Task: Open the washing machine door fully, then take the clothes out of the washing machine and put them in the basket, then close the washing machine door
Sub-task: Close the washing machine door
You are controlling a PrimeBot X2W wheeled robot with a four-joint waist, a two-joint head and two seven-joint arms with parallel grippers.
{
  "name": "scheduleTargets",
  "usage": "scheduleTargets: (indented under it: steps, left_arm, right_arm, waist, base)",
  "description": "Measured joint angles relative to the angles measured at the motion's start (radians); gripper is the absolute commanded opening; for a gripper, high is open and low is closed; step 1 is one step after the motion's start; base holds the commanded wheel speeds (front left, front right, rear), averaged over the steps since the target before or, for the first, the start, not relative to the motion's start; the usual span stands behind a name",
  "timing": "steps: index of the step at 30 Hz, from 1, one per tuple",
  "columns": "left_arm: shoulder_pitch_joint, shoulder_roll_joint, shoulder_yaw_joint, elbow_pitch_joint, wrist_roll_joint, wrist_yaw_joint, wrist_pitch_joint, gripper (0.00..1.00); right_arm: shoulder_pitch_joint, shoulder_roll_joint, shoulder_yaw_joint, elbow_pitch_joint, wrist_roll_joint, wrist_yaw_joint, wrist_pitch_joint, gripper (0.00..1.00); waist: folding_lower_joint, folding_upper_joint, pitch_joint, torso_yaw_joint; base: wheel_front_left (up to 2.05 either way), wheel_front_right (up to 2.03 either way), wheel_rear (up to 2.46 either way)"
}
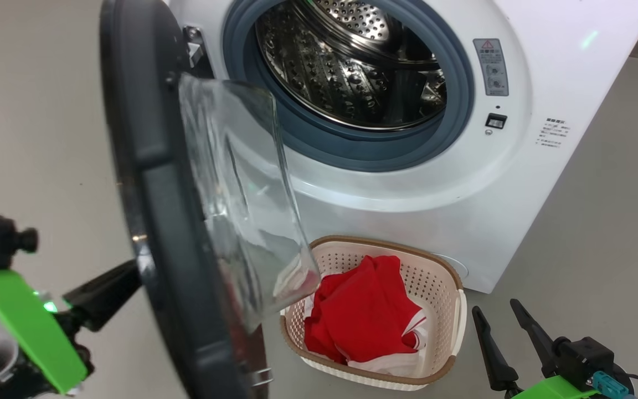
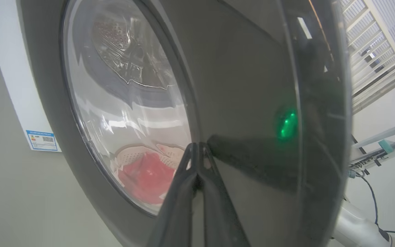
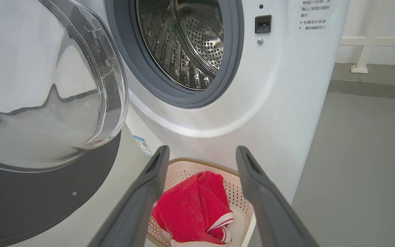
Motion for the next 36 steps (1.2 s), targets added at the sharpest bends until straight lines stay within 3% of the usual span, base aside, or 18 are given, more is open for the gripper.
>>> scheduleTargets:
  steps: [18,20,27,30,32,35,36]
  left_arm:
    - [0.004,-0.003,-0.059,0.115,0.030,-0.001,-0.168,0.00]
    - [0.027,-0.006,-0.061,0.137,0.038,-0.001,-0.199,0.07]
    - [0.118,-0.037,-0.103,0.220,0.083,-0.001,-0.284,0.13]
    - [0.151,-0.067,-0.125,0.273,0.097,-0.002,-0.340,0.22]
    - [0.162,-0.080,-0.136,0.307,0.115,-0.002,-0.371,0.36]
    - [0.176,-0.102,-0.147,0.354,0.128,-0.002,-0.419,0.49]
    - [0.177,-0.106,-0.152,0.374,0.134,-0.002,-0.435,0.77]
  right_arm:
    - [0.005,0.001,0.007,0.000,0.010,0.000,0.000,1.00]
    - [0.013,0.001,0.011,0.000,0.012,0.000,0.000,1.00]
    - [0.026,0.002,0.023,0.002,0.018,0.000,0.000,1.00]
    - [0.030,0.003,0.029,0.003,0.018,0.000,0.000,1.00]
    - [0.038,0.003,0.031,0.004,0.018,0.000,0.000,1.00]
    - [0.040,0.003,0.033,0.007,0.018,0.000,0.000,1.00]
    - [0.040,0.003,0.034,0.007,0.018,0.000,0.000,1.00]
  waist:
    - [0.0000,0.0000,-0.029,-0.008]
    - [0.0000,0.0000,-0.037,-0.005]
    - [0.0000,0.0000,-0.058,0.015]
    - [0.0000,0.0000,-0.064,0.029]
    - [0.0000,0.0000,-0.067,0.035]
    - [0.0000,0.0000,-0.070,0.042]
    - [0.0000,0.0000,-0.071,0.044]
  base:
    - [0.00,0.00,0.00]
    - [0.00,0.00,0.00]
    - [0.00,0.00,0.00]
    - [0.00,0.00,0.00]
    - [0.00,0.00,0.00]
    - [0.00,0.00,0.00]
    - [0.00,0.00,0.00]
